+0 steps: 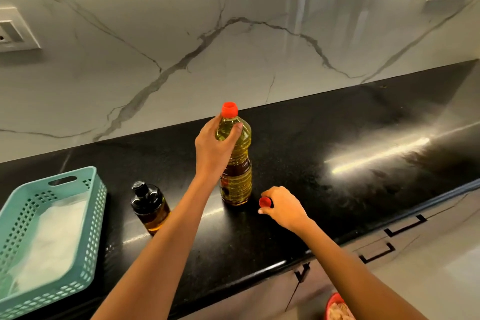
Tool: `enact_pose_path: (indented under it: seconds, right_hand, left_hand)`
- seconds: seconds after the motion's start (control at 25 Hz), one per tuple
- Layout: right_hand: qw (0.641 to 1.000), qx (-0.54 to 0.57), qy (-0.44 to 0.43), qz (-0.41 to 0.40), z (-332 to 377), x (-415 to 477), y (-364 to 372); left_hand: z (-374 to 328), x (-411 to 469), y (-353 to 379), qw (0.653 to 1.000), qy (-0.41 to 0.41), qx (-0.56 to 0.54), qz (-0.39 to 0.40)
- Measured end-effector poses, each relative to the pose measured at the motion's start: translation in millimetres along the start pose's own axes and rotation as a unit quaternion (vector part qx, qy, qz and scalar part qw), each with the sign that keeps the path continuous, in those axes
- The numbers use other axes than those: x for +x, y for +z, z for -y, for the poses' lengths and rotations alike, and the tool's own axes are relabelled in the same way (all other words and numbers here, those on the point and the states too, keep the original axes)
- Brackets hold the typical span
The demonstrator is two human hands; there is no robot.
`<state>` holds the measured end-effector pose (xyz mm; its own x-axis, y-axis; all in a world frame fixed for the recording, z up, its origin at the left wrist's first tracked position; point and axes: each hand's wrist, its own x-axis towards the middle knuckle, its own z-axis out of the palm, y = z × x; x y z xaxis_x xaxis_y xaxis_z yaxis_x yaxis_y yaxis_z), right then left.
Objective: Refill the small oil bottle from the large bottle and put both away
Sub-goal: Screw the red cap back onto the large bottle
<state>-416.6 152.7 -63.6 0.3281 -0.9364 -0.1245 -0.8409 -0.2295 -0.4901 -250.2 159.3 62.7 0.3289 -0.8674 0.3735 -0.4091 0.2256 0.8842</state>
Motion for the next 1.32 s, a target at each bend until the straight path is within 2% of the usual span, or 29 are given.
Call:
enact_pose_path:
  seconds: [0.16, 0.28, 0.48, 0.64, 0.72, 0.88, 1.08, 1.32]
  right_hand:
    - [0.998, 0.055, 0.003, -0.042, -7, 2, 3]
    - [0.979, 0.162, -0.009, -0.122, 3, 4, -14]
    - [0.907, 0.296, -0.097, -0.284, 57, 10, -86]
    - [0.845, 0.409, -0.164, -0.303, 105, 8, -146]
    - [0.853, 0.399, -0.202, -0.268, 119, 13, -158]
    - [0.907, 0.285, -0.249, -0.187, 129, 24, -158]
    - [0.931, 0.187, -0.269, -0.160, 129, 25, -163]
    - [0.951, 0.098, -0.278, -0.090, 138, 24, -175]
  left_hand:
    - [6, 4, 6, 1.000, -0.002, -0.010, -0.014]
    - [10, 3, 6, 1.000, 0.000, -0.016, -0.024]
    - [11, 1, 8, 0.998, -0.005, -0.057, -0.031]
    - [12, 1, 9, 0.996, -0.005, -0.084, -0.031]
    - [12, 1, 9, 0.996, -0.002, -0.086, -0.031]
    - [14, 1, 9, 0.996, -0.003, -0.083, -0.028]
    - [15, 0, 9, 0.996, -0.005, -0.087, -0.024]
    - [14, 0, 9, 0.997, -0.010, -0.075, -0.023]
